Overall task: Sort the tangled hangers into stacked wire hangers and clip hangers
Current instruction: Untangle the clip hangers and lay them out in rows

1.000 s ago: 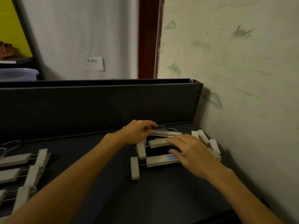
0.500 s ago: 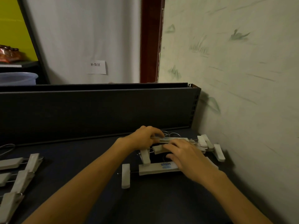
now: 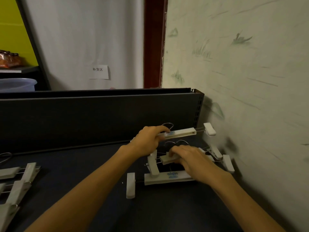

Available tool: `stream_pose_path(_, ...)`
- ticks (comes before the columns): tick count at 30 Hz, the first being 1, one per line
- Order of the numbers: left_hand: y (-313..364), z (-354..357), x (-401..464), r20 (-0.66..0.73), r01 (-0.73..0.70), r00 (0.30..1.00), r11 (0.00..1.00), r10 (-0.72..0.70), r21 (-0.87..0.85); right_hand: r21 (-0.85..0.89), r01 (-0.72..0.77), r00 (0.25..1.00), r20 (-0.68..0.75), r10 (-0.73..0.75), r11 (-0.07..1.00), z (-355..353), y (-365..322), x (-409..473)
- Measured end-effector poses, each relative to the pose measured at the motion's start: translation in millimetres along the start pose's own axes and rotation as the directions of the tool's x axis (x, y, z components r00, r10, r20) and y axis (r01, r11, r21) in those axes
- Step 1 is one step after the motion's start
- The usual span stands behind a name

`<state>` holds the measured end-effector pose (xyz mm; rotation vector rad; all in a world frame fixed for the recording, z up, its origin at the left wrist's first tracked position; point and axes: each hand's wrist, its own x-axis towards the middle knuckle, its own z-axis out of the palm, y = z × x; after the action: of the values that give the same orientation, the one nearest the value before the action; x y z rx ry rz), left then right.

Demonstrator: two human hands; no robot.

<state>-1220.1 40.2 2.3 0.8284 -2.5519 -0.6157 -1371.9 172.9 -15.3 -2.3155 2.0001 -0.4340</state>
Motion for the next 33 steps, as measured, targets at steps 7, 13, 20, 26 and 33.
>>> stream_pose_path(7, -12, -25, -34, -0.229, -0.038, 0.970, 0.983, 0.079, 0.181, -0.068, 0.038, 0.999, 0.000, -0.038, 0.997, -5, 12, -1)
stream_pose_path(13, -28, -43, -73, -0.318, 0.025, 0.947, 0.970, 0.055, 0.243, -0.130, 0.136, 0.978, -0.139, -0.154, 0.982, 0, 2, 9)
stream_pose_path(20, -55, -60, -120, -0.367, 0.159, 0.928, 0.956, -0.059, 0.248, -0.246, 0.066, 0.980, -0.165, -0.109, 0.967, -1, -17, 14)
stream_pose_path(26, -78, -64, -150, -0.264, 0.300, 0.938, 0.909, -0.225, 0.291, -0.365, -0.103, 0.984, -0.174, 0.041, 0.925, -17, -12, 12)
stream_pose_path(33, -99, -64, -163, -0.128, 0.358, 0.934, 0.863, -0.335, 0.356, -0.316, -0.092, 0.969, -0.248, 0.011, 0.944, -20, -16, 8)
